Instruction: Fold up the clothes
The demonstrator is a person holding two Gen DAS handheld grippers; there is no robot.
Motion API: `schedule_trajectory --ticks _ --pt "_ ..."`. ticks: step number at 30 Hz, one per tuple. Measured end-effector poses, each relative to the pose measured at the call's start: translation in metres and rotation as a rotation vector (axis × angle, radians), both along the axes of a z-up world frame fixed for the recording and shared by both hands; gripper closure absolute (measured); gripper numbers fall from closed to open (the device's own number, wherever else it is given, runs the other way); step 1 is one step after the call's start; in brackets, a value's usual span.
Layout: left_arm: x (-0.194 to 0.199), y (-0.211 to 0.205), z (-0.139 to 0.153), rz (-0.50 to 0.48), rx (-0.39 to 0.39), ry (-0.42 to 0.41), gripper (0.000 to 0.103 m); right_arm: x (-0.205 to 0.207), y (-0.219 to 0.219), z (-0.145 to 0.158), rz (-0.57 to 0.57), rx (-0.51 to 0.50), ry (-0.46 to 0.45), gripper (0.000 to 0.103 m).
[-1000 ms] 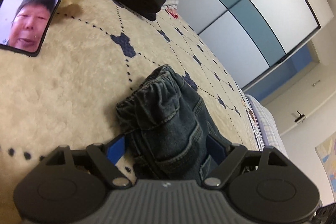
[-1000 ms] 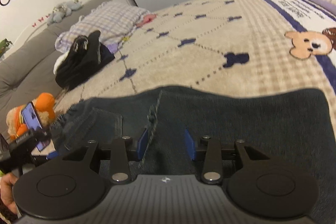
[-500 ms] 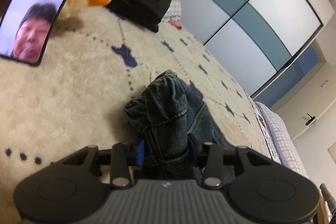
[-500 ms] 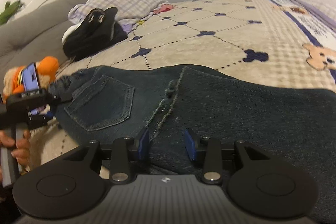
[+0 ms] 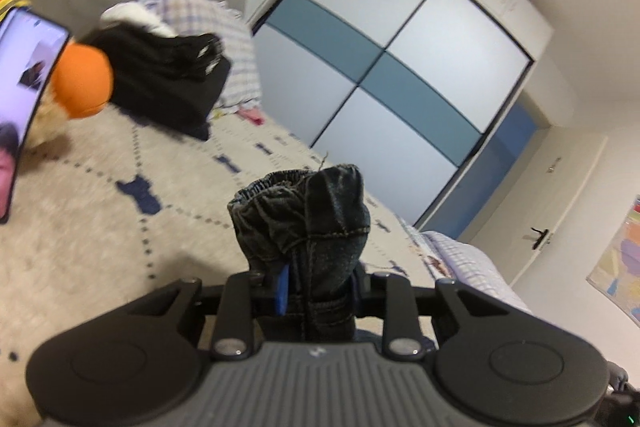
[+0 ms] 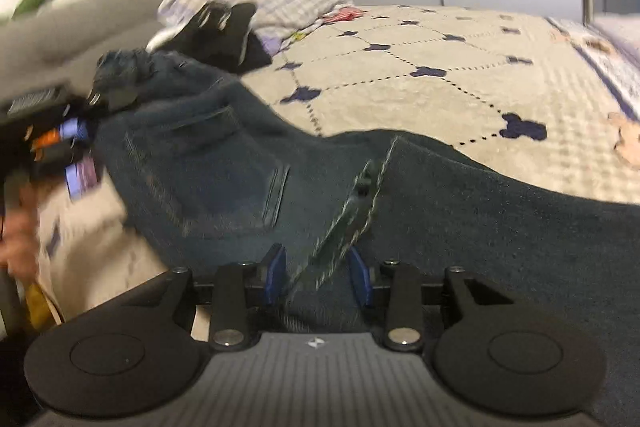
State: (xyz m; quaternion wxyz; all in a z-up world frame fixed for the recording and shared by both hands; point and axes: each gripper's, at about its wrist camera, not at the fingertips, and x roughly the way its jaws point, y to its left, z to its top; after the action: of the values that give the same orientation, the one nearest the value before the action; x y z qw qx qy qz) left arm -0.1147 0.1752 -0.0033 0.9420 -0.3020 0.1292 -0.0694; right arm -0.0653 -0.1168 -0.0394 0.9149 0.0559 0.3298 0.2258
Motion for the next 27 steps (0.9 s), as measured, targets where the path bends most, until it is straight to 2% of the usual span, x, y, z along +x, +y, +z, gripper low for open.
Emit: schedule_trajectory --ticks 5,12,18,27 --pt "-0.002 -0.013 0.011 -0.041 0.012 -0.056 0.076 0.015 -0.005 -0.015 -0.017 0.135 0.073 0.063" --pt "-0.006 -0.033 0.027 -0.103 0.029 -0.137 0.076 0.005 -0.009 -0.010 0.037 0.289 0.145 0.064" --pt "-0.013 -0.069 0.043 -0.192 0.087 -0.212 0.076 -0.005 -0.043 0.011 -0.047 0.379 0.116 0.063" --pt "-0.017 -0.138 0.048 -0.370 0.170 -0.257 0.076 -0.030 -0.117 0.031 -0.277 0.424 0.020 0.053"
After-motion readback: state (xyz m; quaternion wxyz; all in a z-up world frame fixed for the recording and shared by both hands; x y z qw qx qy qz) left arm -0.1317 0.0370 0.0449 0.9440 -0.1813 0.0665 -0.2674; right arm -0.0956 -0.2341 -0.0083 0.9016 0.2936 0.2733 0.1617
